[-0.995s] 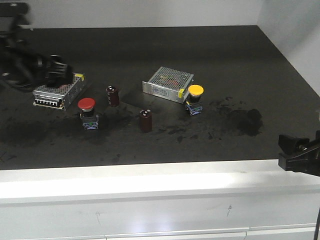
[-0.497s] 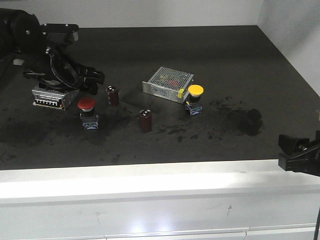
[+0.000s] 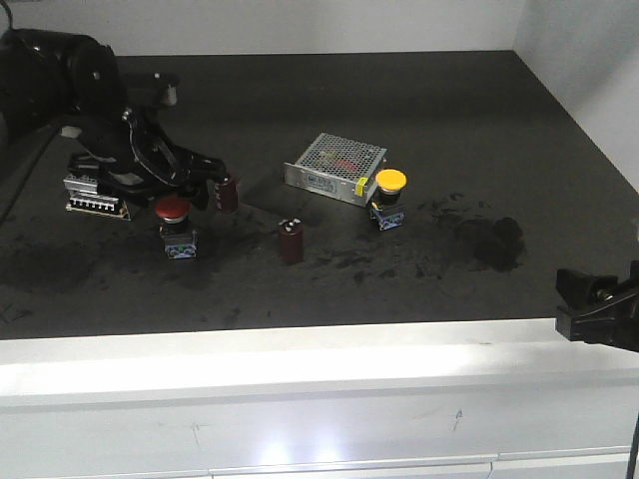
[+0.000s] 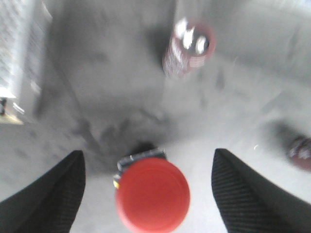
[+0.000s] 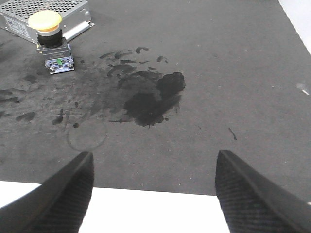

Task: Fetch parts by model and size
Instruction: 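Reach the left gripper down and grasp the red-capped button, then lift the red-capped button with the left gripper and withdraw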

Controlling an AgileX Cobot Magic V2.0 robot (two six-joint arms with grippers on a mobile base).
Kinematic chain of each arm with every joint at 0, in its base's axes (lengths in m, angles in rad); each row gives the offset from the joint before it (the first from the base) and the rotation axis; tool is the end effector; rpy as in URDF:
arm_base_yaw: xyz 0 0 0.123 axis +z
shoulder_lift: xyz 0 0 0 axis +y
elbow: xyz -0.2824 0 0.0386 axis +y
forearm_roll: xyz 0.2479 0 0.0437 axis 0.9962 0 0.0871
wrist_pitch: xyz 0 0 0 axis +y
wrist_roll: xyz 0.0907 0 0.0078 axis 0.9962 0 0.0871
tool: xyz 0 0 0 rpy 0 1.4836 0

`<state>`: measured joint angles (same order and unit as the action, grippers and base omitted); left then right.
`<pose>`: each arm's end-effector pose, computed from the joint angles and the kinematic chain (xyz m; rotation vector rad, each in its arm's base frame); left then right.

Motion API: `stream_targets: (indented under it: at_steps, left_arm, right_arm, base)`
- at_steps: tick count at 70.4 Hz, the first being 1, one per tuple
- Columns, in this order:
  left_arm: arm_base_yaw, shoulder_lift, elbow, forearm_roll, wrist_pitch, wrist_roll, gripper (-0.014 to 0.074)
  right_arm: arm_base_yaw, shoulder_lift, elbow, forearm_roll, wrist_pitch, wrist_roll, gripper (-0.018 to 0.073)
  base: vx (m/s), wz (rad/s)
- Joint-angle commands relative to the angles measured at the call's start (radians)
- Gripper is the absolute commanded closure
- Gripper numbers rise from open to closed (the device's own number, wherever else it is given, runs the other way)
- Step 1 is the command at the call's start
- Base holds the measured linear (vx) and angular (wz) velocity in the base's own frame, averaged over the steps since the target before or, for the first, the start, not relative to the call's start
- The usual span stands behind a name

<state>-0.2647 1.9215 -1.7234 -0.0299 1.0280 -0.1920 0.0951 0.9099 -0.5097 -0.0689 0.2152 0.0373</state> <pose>0.4076 -0.1129 0.2863 0.0856 2.7208 -0.1736 0.1804 0.0159 0.2674 -0.1223 2.0950 0.0238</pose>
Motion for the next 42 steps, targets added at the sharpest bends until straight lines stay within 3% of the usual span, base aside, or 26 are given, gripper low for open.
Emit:
stream_targets:
  at_steps: [1,15,21,28,42]
  left_arm:
    - [-0.004,-0.034,-0.032,-0.001,-0.017,-0.025,0.0074]
    - [-0.004,-0.009,-0.032,-0.002,-0.003,-0.037,0.0083]
    - [-0.004,-0.003,-0.032,-0.002,0.005,-0.045,0.0127]
    - [-0.004,-0.003,-0.032,-0.002,0.003,-0.059,0.0229]
    - [-0.004,-0.01,-0.032,-0.002,0.006,-0.058,0.0545]
  right_arm:
    - [0.0,-0.005,-0.033,-0.01,-0.065,-0.006,0.0052]
    - [0.0,-0.005,-0.033,-0.01,-0.065,-0.006,0.0052]
    - [0.0,-0.005,-0.033,-0.01,-0.065,-0.006,0.0052]
    - [0.0,-0.005,-0.033,-0.01,-0.065,-0.006,0.0052]
    - [0.0,-0.005,-0.033,-0.01,-0.065,-0.006,0.0052]
  base:
    - [0.0,0.0]
    - [0.0,0.0]
    - [0.0,0.0]
    - [0.0,0.0]
    - [0.0,0.0]
